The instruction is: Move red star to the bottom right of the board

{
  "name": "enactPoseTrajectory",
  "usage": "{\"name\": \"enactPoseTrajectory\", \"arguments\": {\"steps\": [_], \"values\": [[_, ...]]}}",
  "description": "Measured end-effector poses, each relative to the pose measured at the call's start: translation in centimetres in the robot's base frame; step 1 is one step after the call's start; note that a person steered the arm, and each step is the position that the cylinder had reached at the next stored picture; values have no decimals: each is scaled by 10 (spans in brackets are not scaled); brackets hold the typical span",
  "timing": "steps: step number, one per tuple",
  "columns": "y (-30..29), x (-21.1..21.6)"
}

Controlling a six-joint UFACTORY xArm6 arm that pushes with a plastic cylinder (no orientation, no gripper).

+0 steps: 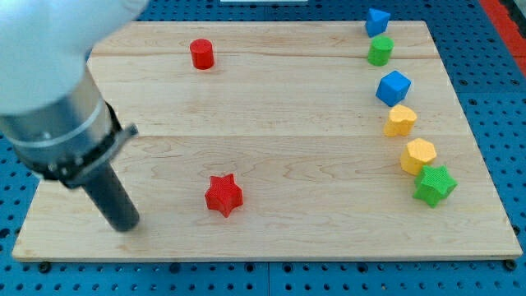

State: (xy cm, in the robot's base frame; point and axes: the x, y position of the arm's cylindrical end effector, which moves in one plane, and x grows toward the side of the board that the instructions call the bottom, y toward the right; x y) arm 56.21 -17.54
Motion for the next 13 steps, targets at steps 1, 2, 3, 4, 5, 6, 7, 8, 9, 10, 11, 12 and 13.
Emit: {"name": "enactPoseTrajectory", "arguments": {"steps": [1,2,3,4,5,6,7,8,9,10,11,12,13], "values": [[41,-18],[91,-18],[128,-17],[168,-11],[181,-13],[189,-20],[210,-21],[236,-21],[240,-34],[241,-47],[243,-33],[248,-23],[252,-16]]}}
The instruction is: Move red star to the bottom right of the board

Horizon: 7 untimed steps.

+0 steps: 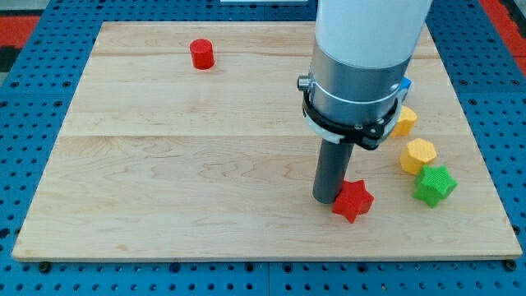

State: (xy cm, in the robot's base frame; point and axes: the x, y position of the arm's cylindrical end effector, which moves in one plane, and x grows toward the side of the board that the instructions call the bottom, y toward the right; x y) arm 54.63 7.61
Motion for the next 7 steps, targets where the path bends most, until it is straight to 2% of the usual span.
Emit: {"name": "enactPoseTrajectory", "arguments": {"steps": [3,5,7], "values": [[74,8],[82,42],[67,33]]}}
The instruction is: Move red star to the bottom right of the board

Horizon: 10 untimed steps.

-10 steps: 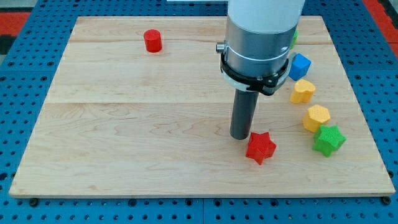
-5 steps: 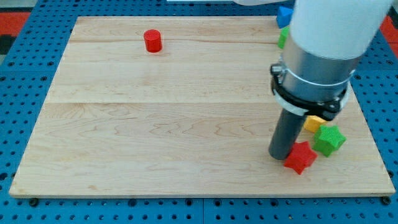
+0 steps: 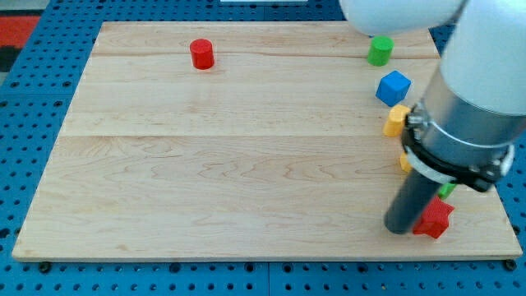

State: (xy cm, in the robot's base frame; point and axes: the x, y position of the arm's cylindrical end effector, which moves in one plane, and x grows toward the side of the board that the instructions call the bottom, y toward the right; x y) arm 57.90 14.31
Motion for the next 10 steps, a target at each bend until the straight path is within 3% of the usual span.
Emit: {"name": "enactPoseTrajectory", "arguments": {"steps": [3,5,8,9,10], "values": [[36,-11],[25,-10],[47,21],[33,21],[-20,8]]}}
